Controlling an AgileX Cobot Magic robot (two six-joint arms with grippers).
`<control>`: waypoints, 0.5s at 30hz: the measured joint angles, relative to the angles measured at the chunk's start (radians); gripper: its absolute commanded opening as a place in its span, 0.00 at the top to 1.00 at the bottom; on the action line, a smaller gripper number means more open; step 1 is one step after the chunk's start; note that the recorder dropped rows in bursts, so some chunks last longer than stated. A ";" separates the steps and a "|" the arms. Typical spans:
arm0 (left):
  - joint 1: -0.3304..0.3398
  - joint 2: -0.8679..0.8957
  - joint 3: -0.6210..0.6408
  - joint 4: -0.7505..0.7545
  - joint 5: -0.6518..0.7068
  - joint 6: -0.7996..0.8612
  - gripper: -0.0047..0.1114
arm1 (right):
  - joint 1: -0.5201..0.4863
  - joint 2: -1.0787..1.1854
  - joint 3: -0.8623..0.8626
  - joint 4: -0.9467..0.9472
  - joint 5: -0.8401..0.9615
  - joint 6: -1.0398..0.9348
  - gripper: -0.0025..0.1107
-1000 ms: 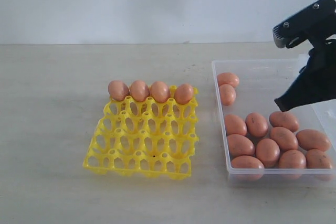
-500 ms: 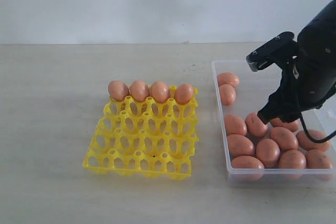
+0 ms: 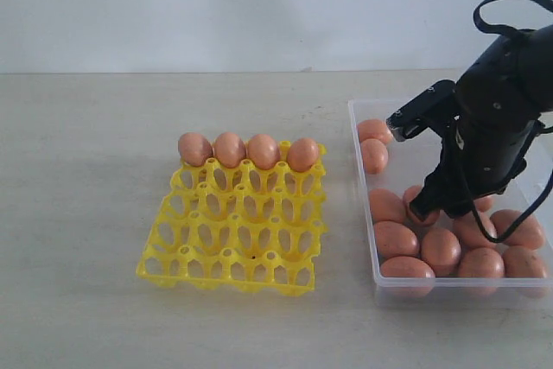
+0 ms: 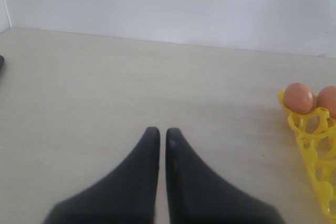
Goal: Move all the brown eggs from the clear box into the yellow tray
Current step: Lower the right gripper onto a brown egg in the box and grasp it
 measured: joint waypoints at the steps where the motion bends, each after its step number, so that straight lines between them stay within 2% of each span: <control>1: 0.000 0.000 0.000 0.000 0.000 0.000 0.92 | 0.000 0.005 -0.004 -0.013 0.000 0.006 0.52; 10: 0.000 0.000 0.000 0.000 0.000 0.000 0.92 | -0.043 0.048 -0.032 -0.054 -0.022 0.044 0.53; 15: 0.000 0.000 0.000 0.000 0.000 0.000 0.92 | -0.061 0.055 -0.032 -0.048 -0.036 0.044 0.62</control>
